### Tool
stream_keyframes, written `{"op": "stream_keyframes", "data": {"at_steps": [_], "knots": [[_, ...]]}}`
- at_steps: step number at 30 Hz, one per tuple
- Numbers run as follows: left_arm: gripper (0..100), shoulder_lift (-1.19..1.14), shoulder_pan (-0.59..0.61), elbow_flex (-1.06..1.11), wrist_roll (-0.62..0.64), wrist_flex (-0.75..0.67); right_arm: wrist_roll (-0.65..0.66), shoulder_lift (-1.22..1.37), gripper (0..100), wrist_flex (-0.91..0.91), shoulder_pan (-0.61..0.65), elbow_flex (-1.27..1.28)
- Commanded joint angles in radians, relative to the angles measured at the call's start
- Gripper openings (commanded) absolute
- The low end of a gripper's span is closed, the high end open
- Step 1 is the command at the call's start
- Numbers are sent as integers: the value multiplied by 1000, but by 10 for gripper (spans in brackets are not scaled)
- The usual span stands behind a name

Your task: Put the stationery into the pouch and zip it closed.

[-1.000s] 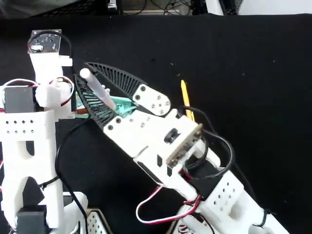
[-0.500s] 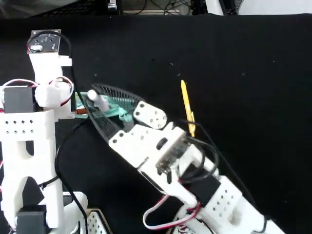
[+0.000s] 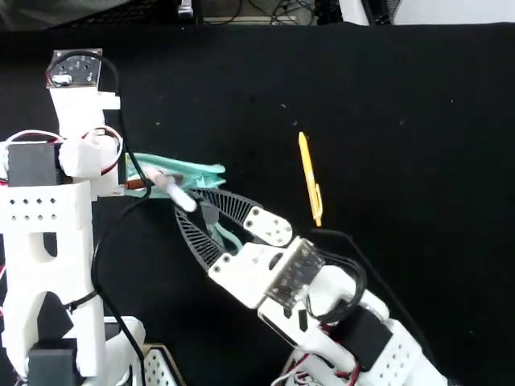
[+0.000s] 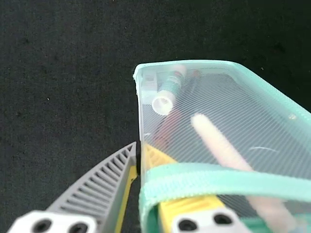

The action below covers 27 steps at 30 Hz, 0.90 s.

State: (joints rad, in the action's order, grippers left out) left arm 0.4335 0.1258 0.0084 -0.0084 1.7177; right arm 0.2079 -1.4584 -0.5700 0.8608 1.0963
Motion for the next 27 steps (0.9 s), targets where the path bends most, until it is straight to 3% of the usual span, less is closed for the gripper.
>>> {"op": "stream_keyframes", "data": {"at_steps": [1, 8, 12, 15, 17, 22, 27], "knots": [[32, -3, -5, 2, 0, -12, 0, 128, 253, -129, 9, -174], [32, -3, -5, 2, 0, -12, 2, 453, 210, -232, 6, -513], [32, -3, -4, 2, 0, -12, 2, 503, 208, -259, -15, -654], [32, -3, -4, 2, 0, -12, 2, 452, 208, -331, -121, -763], [32, -3, -4, 2, 0, -12, -6, 427, 203, -399, -256, -814], [32, -3, -4, 2, 0, -12, 0, 487, 98, -601, -549, -753], [32, -3, -4, 2, 0, -12, 0, 713, 123, -548, -694, -565]]}}
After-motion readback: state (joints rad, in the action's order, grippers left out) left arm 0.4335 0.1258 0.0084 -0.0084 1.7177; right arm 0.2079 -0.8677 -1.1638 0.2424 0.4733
